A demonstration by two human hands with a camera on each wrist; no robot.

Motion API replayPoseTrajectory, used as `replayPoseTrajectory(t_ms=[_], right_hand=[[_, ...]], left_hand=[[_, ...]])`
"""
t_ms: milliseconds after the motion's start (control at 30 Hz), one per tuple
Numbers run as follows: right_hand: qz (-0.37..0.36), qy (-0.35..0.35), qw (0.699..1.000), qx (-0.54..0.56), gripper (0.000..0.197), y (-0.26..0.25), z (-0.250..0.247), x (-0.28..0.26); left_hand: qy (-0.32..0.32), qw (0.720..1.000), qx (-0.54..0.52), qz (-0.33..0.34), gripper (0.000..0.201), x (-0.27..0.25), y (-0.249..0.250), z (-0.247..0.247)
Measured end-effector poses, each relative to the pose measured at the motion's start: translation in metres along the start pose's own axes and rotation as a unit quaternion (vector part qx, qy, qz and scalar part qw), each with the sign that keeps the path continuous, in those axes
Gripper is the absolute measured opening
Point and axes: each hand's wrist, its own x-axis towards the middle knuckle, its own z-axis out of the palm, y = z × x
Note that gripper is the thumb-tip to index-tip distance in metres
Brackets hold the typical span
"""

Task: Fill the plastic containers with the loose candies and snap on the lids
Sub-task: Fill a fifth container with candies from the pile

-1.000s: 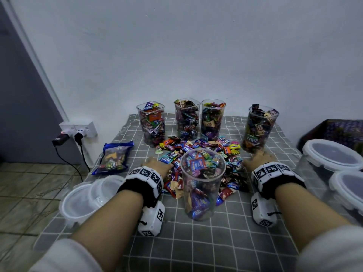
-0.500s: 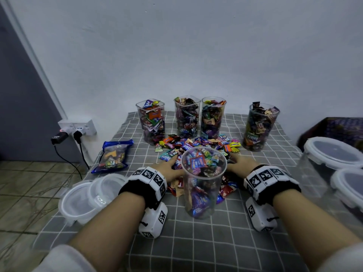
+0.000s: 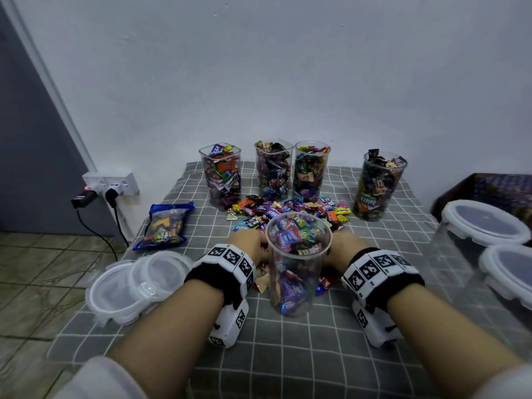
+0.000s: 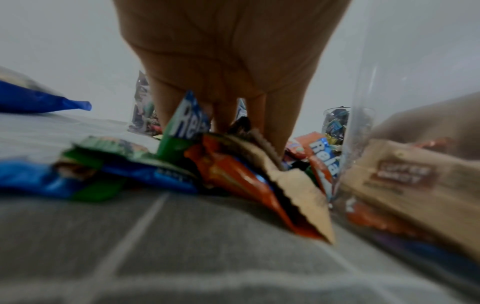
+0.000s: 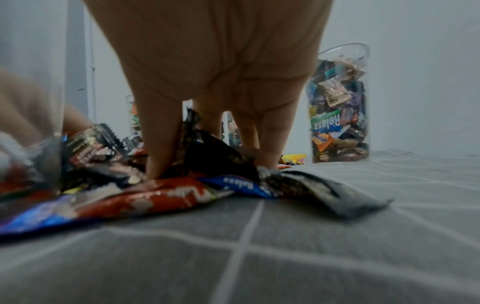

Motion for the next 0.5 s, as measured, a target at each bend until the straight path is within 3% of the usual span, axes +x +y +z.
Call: replayPoseTrajectory(t_ms=[200, 500], right_hand=[[0.017, 0.043, 0.999, -0.004, 0.023, -0.0072, -0.0033, -0.0052], [0.04, 0.071, 0.997, 0.01, 0.022, -0.0059, -0.0046, -0.0041]], left_hand=[[0.04, 0.996, 0.082, 0.0, 0.024, -0.0006, 0.0037, -0.0029], [0.091, 0.989, 0.117, -0.003, 0.026, 0.003, 0.003, -0.0015]])
